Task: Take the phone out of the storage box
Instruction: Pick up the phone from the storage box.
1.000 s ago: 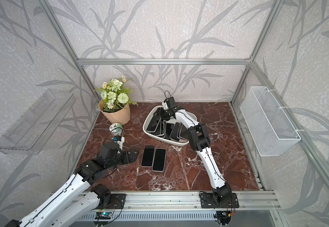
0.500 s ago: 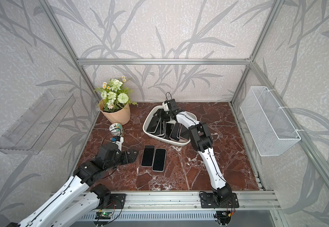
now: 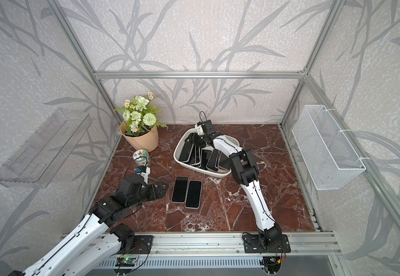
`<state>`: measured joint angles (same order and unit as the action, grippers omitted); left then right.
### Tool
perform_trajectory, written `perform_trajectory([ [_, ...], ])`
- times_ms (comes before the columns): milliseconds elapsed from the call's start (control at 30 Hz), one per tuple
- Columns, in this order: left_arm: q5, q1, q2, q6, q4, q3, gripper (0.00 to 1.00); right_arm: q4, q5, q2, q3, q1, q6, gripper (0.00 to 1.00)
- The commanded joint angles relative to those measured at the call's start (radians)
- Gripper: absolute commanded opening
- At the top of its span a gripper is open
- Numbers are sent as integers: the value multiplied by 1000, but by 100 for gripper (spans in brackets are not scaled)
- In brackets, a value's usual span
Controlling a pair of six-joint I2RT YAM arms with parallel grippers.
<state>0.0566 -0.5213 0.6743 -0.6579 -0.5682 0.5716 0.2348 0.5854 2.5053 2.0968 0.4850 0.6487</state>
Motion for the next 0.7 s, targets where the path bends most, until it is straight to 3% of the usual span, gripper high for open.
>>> perform_trajectory([
  [0, 8, 5, -5, -6, -1, -12, 100, 35, 57, -51, 18, 27, -12, 65],
  [167, 9, 5, -8, -11, 0, -18, 100, 105, 45, -39, 49, 33, -11, 65],
  [333, 5, 6, -20, -14, -5, -14, 100, 306, -14, 4, 152, 44, -35, 64],
  [533, 3, 6, -28, -14, -14, -16, 100, 551, -96, 111, 338, 58, -73, 44],
  [667, -2, 7, -37, -10, -27, -9, 100, 629, -122, 163, 414, 63, -73, 43],
])
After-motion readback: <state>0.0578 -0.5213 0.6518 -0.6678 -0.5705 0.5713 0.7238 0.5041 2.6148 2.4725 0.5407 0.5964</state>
